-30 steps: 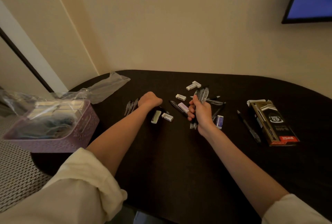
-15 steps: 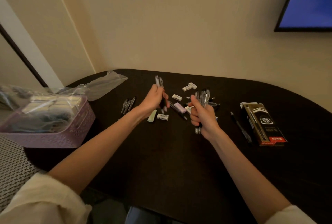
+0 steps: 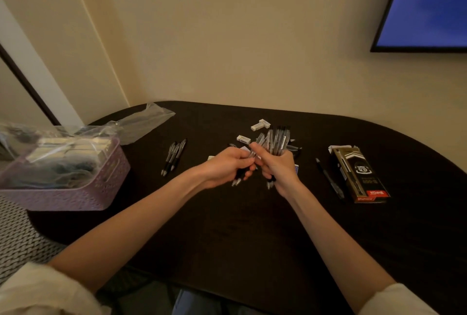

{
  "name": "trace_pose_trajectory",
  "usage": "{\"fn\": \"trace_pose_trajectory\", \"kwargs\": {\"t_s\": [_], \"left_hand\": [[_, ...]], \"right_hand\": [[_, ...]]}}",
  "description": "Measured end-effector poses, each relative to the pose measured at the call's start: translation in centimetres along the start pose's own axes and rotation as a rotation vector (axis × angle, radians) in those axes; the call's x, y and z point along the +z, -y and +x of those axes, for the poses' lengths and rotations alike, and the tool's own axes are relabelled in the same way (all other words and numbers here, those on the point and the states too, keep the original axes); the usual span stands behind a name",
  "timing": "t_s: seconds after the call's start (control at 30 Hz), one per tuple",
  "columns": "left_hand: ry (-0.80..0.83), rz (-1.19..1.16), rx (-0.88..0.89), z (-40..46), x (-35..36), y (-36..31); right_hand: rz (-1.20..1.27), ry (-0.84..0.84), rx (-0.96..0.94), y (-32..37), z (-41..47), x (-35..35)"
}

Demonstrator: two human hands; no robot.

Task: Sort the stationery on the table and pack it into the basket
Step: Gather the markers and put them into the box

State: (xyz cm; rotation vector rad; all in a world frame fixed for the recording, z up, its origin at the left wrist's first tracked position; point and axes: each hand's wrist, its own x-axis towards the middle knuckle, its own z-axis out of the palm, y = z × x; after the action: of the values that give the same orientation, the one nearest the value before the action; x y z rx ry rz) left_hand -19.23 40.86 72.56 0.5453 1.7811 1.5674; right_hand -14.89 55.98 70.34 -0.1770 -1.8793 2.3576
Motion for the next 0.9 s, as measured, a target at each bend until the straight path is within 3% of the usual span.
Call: {"fn": "trace_pose_trajectory", "kwargs": {"t_s": [0.13, 0.3, 0.5, 0.67, 0.9], "left_hand": [[-0.062, 0.124, -0.034, 0.4, 0.1, 0.3], [-0.021, 0.135, -0.06, 1.1, 1.0, 0.6], [-0.215, 0.145, -0.081, 4.3, 1.8, 0.7], [-0.133, 0.241, -0.021, 8.4, 5.4, -0.3], [-0.071, 0.523, 0.046, 16.2, 11.0, -1.5]], "right_hand": [[-0.085, -0.082, -0.022, 0.4, 0.0, -0.3], [-0.021, -0.165, -0.053, 0.5, -0.1, -2.8], [0.084, -0.406, 0.056, 2.4, 0.0, -7.7], [-0.106, -0.575, 0.061, 4.5, -0.1, -13.5], [-0.428, -0.658, 0.102, 4.5, 0.5, -18.0]]}}
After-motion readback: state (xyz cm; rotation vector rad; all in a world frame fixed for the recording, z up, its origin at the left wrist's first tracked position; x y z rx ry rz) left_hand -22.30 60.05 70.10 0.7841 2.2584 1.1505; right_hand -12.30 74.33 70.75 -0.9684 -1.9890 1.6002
